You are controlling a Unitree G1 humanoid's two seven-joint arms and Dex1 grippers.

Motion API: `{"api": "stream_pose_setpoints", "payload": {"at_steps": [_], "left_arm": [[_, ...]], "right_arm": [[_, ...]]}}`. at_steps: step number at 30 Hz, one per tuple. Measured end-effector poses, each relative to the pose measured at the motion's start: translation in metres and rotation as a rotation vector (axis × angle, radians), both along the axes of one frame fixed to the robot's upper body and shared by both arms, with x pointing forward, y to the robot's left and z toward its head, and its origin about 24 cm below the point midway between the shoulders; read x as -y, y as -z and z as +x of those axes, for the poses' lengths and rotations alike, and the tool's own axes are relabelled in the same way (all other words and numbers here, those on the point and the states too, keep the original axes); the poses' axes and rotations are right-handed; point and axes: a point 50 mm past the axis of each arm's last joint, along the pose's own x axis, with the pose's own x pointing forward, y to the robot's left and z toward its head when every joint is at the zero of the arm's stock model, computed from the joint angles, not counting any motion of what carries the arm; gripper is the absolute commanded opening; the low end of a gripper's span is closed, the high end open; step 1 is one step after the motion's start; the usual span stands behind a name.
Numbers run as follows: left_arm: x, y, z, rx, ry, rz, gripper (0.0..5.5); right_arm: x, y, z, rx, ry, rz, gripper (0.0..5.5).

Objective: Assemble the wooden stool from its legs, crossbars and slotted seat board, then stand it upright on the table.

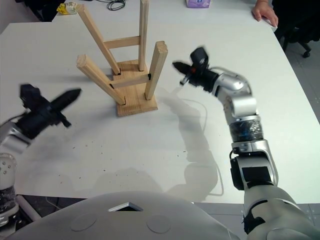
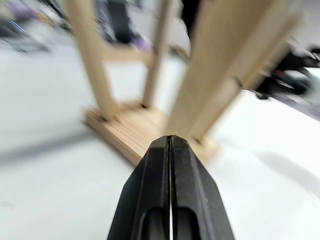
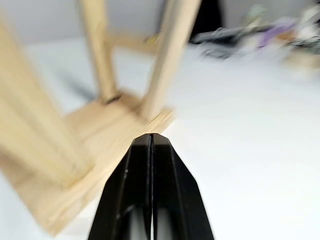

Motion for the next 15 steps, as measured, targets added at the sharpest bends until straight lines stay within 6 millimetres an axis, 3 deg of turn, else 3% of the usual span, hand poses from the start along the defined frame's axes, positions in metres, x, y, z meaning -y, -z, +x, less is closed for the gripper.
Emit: {"api": "stream_pose_setpoints", "payload": {"at_steps": [8, 15], "left_arm": [[0.023, 0.009, 0.033, 0.070, 0.103, 0.058, 0.02], [0.055, 0.025, 0.018, 0.021, 0.300, 0.016, 0.02]], "right_arm": [[-0.022, -0.009, 0.011, 0.059, -0.248, 0.027, 0.00], [-0.040, 0.000, 0.005, 0.020, -0.384, 0.046, 0.00]]}}
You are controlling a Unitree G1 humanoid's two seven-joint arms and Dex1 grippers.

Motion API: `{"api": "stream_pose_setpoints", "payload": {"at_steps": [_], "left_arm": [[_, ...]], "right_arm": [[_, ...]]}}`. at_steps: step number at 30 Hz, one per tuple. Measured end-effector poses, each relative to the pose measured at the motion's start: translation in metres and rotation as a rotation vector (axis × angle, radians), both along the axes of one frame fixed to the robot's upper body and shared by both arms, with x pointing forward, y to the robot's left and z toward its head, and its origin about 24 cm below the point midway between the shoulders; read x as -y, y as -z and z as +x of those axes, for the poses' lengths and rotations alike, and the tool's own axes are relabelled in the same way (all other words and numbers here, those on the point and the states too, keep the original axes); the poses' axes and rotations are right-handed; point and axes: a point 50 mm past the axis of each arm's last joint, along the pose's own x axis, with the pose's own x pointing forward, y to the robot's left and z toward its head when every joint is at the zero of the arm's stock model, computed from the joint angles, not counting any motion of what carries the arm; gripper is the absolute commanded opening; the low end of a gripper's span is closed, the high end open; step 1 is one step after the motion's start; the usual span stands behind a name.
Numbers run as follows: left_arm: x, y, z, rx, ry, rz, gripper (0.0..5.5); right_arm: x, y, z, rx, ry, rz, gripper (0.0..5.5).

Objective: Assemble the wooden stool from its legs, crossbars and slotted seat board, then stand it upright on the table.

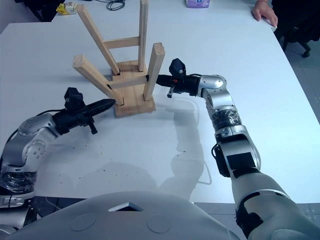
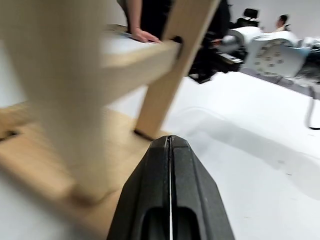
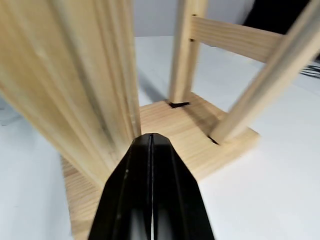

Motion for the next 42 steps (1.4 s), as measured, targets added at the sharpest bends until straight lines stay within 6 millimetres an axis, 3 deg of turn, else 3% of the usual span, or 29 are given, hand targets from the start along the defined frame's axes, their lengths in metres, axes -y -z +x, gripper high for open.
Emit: {"api": "stream_pose_setpoints", "payload": {"at_steps": [6, 9, 13, 16, 19, 21, 25, 28, 34, 39, 42], "left_arm": [[-0.002, 0.011, -0.005, -0.046, 0.042, 0.049, 0.02], [-0.012, 0.015, -0.003, -0.053, 0.026, 0.095, 0.02], [-0.037, 0.024, -0.001, -0.075, -0.046, 0.182, 0.02], [-0.041, 0.026, -0.007, -0.082, -0.069, 0.192, 0.02], [-0.029, 0.027, -0.013, -0.071, -0.055, 0.157, 0.02], [-0.021, 0.024, -0.012, -0.056, -0.043, 0.140, 0.02], [-0.015, 0.014, 0.001, -0.002, -0.060, 0.126, 0.02], [-0.015, 0.012, 0.007, 0.016, -0.081, 0.132, 0.02], [-0.014, 0.018, 0.020, 0.019, -0.179, 0.172, 0.02], [-0.012, 0.026, 0.021, 0.001, -0.192, 0.213, 0.02], [-0.015, 0.026, 0.020, -0.004, -0.182, 0.232, 0.02]], "right_arm": [[-0.014, -0.001, -0.027, -0.034, -0.210, 0.011, 0.00], [-0.024, 0.001, -0.051, -0.082, -0.305, 0.047, 0.00], [-0.035, -0.014, -0.082, -0.099, -0.363, 0.136, 0.00], [-0.011, -0.011, -0.069, -0.072, -0.236, 0.059, 0.00], [0.025, 0.003, -0.047, -0.027, -0.101, -0.141, 0.00], [0.032, 0.006, -0.032, 0.009, -0.034, -0.196, 0.00], [0.011, -0.012, 0.000, 0.102, 0.113, -0.061, 0.00], [-0.019, -0.029, 0.007, 0.094, 0.110, 0.125, 0.00], [-0.054, -0.018, -0.013, 0.018, -0.088, 0.151, 0.00], [-0.051, -0.010, -0.035, -0.041, -0.254, 0.083, 0.00], [-0.047, -0.016, -0.044, -0.060, -0.313, 0.080, 0.00]]}}
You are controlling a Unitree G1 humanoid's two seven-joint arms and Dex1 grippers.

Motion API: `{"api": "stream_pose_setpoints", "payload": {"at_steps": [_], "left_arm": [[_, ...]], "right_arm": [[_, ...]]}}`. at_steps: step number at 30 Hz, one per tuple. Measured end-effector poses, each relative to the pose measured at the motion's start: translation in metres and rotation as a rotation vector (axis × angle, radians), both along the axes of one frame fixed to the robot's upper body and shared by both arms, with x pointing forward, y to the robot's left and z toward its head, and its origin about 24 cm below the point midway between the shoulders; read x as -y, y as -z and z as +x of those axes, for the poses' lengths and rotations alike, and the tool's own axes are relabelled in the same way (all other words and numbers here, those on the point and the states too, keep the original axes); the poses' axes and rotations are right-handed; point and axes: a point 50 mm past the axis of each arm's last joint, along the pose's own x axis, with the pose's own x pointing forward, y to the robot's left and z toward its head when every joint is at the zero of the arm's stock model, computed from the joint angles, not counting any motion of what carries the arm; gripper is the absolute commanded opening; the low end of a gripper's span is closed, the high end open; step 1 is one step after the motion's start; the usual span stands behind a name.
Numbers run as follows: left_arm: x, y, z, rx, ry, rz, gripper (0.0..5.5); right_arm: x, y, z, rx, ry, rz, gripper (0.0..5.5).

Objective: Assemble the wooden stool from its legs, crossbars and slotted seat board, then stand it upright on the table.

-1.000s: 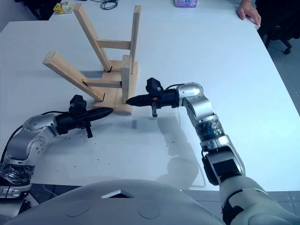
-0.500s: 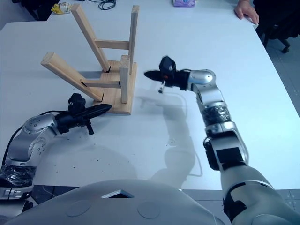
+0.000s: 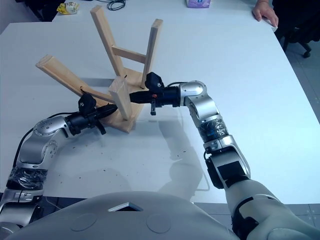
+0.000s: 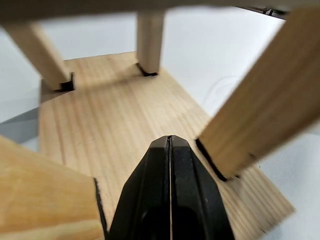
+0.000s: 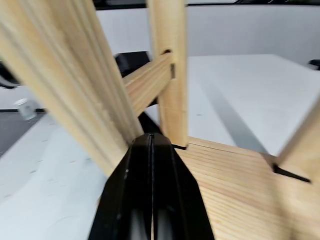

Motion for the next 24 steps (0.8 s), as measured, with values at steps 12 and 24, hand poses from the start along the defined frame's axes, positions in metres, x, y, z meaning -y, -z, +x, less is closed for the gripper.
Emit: {"api": "stream_pose_setpoints", "payload": {"at_steps": [12, 24], "left_arm": [[-0.023, 0.012, 0.002, -0.034, 0.060, 0.052, 0.02], [-0.027, 0.011, -0.037, -0.071, 0.023, -0.009, 0.02]], "right_arm": [[-0.014, -0.022, -0.053, -0.121, -0.142, 0.137, 0.00], [0.127, 0.029, 0.037, 0.086, 0.624, -0.343, 0.00]]}}
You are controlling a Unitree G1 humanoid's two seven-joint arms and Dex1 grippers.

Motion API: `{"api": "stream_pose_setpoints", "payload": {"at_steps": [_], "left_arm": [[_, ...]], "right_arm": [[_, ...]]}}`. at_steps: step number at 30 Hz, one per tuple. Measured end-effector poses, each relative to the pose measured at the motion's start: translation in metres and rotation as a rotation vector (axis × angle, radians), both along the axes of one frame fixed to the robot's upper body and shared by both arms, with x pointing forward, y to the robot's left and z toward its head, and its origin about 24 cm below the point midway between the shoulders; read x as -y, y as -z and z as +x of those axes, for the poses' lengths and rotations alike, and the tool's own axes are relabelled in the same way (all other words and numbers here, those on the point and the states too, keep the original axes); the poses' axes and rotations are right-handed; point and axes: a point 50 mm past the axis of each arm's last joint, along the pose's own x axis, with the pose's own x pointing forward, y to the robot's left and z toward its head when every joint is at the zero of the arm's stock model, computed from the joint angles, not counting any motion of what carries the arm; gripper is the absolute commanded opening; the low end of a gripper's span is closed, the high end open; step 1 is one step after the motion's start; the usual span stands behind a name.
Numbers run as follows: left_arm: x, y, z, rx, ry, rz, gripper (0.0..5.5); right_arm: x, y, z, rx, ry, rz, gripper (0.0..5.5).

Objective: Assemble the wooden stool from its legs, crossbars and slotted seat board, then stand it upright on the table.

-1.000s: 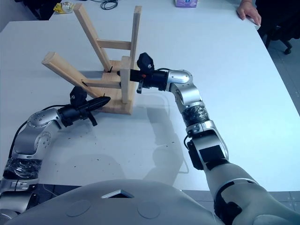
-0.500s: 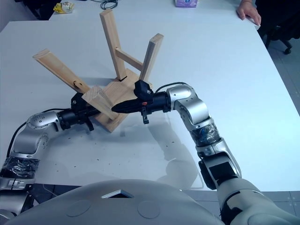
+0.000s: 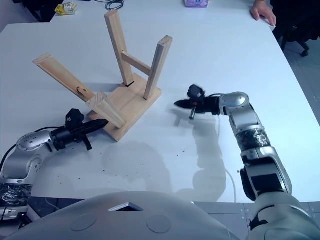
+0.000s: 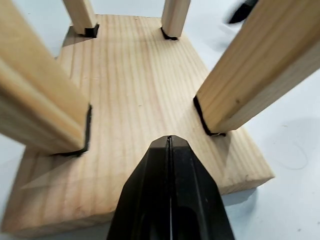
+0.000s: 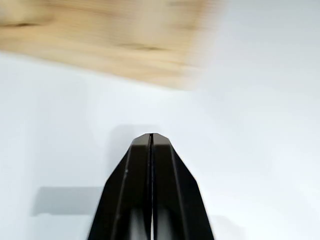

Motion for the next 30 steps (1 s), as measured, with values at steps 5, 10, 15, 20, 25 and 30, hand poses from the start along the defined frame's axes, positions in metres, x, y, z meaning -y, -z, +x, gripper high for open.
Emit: {"api": "stream_pose_setpoints", "payload": {"at_steps": [5, 10, 15, 20, 25, 30], "left_arm": [[0.003, 0.003, 0.002, -0.009, -0.057, -0.014, 0.02], [0.006, 0.006, -0.002, -0.008, -0.099, -0.036, 0.02], [0.006, 0.008, -0.005, -0.009, -0.114, -0.037, 0.02], [0.001, 0.010, 0.006, 0.007, -0.130, -0.021, 0.02], [-0.002, 0.012, 0.024, 0.036, -0.105, 0.019, 0.02], [-0.003, 0.010, 0.042, 0.066, -0.049, 0.035, 0.02]], "right_arm": [[-0.028, -0.055, 0.046, 0.251, 0.111, 0.197, 0.00], [-0.043, -0.074, 0.052, 0.278, 0.070, 0.372, 0.00], [-0.060, -0.085, 0.033, 0.198, -0.282, 0.391, 0.00], [-0.059, -0.075, 0.013, 0.075, -0.455, 0.324, 0.00], [-0.063, -0.079, -0.005, 0.039, -0.549, 0.332, 0.00], [-0.059, -0.068, -0.041, -0.041, -0.598, 0.343, 0.00]]}}
